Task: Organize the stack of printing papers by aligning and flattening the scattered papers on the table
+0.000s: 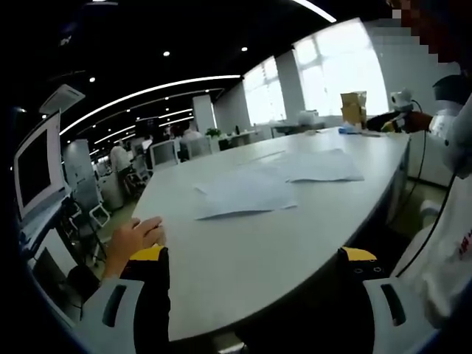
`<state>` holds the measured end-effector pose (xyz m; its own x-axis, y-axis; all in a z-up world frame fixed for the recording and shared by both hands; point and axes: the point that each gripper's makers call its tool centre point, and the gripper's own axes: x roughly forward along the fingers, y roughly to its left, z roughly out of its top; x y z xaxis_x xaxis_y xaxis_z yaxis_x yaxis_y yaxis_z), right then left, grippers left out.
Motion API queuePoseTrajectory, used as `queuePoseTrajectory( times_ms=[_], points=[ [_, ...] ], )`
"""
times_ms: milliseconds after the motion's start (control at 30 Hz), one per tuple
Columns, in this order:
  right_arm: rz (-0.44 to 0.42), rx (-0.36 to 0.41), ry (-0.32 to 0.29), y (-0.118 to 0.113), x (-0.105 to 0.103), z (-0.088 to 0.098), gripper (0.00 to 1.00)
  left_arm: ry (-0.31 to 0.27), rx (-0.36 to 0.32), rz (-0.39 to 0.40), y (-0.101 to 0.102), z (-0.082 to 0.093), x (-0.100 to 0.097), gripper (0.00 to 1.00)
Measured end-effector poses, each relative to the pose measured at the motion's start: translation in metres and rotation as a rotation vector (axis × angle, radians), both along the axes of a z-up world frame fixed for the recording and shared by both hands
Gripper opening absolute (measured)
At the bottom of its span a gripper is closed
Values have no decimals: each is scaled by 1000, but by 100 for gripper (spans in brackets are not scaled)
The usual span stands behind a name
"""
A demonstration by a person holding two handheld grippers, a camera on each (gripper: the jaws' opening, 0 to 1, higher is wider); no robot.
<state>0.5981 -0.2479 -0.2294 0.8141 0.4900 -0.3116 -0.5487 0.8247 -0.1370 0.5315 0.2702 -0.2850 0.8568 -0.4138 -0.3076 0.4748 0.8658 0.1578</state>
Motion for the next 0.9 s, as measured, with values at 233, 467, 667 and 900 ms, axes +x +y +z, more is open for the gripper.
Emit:
queuePoseTrajectory(
  times_ms=[233,467,667,900],
  points=[
    [1,-7,9,1,3,-2,87,1,1,5,1,-1,0,97],
    [0,-9,12,0,4,-4,87,0,7,5,0,0,0,97],
    [-3,-7,16,0,5,-5,87,3,8,-1,-3,0,-1,97],
    [-1,-12,22,0,7,-7,87,7,16,-5,-3,0,-1,97]
  ],
)
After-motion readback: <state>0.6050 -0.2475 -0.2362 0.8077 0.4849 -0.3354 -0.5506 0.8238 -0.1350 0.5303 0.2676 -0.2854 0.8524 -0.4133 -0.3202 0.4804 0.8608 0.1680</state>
